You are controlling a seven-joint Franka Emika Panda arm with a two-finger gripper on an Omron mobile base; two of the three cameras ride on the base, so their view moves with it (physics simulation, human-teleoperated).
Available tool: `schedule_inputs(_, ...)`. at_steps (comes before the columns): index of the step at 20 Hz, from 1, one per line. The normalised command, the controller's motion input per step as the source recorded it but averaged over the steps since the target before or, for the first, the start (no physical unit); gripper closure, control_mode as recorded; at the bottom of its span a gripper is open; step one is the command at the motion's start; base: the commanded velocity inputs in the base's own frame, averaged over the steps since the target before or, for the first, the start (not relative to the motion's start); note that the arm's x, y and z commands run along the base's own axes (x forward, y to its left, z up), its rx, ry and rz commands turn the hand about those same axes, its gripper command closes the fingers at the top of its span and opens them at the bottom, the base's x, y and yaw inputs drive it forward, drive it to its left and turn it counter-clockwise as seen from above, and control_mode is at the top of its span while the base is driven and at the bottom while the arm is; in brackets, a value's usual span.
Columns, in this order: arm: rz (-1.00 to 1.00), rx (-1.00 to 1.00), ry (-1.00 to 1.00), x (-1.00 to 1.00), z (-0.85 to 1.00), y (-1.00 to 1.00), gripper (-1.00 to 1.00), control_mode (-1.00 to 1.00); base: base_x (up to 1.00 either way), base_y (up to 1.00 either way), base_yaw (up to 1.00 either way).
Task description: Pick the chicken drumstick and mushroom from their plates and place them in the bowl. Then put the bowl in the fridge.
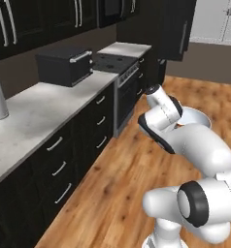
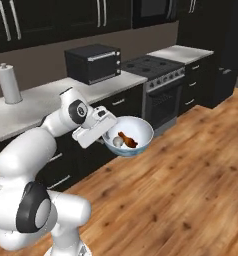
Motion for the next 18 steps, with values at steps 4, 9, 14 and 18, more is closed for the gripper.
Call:
schedule_inputs(4,0.0,0.0,0.0,0.0,0.0,0.0,1.0,1.0,0.74,-0.01,-0.21)
schedule_inputs(9,0.0,0.0,0.0,0.0,0.0,0.0,1.0,1.0,0.63,-0.02,-0.25)
schedule_inputs(14,0.0,0.0,0.0,0.0,0.0,0.0,1.0,1.0,0.55,-0.01,-0.35)
schedule_inputs(18,0.0,0.0,0.0,0.0,0.0,0.0,1.0,1.0,0.47,0.0,-0.46)
